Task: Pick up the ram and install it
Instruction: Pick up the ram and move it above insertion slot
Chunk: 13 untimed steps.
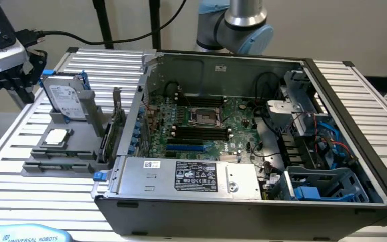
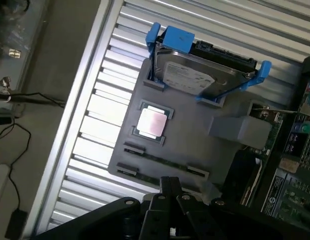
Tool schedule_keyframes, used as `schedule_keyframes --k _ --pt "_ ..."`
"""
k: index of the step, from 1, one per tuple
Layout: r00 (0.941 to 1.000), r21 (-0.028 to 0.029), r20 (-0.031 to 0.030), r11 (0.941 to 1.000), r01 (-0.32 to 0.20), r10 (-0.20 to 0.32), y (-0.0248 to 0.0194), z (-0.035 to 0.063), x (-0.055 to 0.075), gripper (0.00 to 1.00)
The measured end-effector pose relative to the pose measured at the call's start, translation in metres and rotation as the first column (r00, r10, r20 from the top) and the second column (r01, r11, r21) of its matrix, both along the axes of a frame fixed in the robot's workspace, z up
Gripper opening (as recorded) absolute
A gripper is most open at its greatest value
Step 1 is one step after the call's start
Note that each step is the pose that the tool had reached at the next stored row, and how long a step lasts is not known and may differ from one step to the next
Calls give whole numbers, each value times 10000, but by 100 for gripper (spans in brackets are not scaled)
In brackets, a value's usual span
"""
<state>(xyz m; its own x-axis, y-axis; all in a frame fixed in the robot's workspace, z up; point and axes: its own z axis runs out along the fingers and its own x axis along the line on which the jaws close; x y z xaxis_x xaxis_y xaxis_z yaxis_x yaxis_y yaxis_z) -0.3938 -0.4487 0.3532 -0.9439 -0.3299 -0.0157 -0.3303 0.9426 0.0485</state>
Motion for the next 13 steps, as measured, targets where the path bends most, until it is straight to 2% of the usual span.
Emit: schedule_keyframes --k 3,7,10,13 --pt "9985 -1 -1 9985 -539 539 0 -9 0 11" --pt "9920 0 0 9920 -1261 1261 0 -32 0 11" --pt "9837 0 0 9837 -1799 1799 0 -52 0 11" --pt "9722 0 0 9722 -2343 2343 0 -73 0 11"
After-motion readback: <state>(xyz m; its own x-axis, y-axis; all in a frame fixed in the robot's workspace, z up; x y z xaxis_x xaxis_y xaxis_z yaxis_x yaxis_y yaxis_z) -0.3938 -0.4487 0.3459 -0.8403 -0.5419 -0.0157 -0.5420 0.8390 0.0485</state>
